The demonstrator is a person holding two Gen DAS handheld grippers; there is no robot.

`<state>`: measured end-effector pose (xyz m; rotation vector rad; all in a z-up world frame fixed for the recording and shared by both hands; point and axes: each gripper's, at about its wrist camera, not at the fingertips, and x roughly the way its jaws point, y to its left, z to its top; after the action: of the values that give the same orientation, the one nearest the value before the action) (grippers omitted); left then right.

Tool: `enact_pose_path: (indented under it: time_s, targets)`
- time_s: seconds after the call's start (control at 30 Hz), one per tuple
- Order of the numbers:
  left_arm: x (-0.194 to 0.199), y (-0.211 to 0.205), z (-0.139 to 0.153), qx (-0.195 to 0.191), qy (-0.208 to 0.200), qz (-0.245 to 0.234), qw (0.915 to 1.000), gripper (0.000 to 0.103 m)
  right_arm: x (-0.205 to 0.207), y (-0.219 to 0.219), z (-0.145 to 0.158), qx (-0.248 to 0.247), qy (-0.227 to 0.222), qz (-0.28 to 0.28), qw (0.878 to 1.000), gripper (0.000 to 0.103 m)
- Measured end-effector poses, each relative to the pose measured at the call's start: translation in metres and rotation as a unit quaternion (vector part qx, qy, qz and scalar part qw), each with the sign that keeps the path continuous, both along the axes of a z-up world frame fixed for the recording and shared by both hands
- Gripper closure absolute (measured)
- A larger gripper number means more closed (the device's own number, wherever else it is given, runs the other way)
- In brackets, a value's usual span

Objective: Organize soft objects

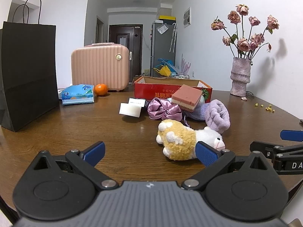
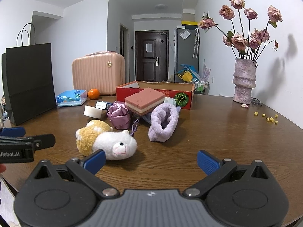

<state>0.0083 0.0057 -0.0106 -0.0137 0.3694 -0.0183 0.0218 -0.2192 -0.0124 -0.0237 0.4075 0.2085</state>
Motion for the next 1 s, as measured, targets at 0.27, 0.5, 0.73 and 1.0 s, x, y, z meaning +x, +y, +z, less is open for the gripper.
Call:
enact_pose_path:
  time_s: [0.27, 0.5, 0.73, 1.0]
  targets:
    - [0.004, 0.004, 0.001, -0.004, 0.004, 0.004, 1.0, 0.0, 0.005, 0.005, -0.001, -0.005, 0.005, 0.007, 1.0, 0.0]
    - [0.01, 0.009, 0.003, -0.009, 0.007, 0.008, 0.9999, 0.0, 0.013, 0.009, 0.0, -0.009, 0.009, 0.013, 1.0, 0.0]
    - [0.02, 0.016, 0.002, -0.013, 0.012, 0.013, 0.9998, 0.0, 0.026, 0.017, -0.002, -0.017, 0.018, 0.023, 0.999, 0.0]
    - [0.032, 0.024, 0.0, -0.018, 0.021, 0.021, 0.9994, 0.0, 0.043, 0.03, -0.007, -0.033, 0.031, 0.038, 0.998, 0.0]
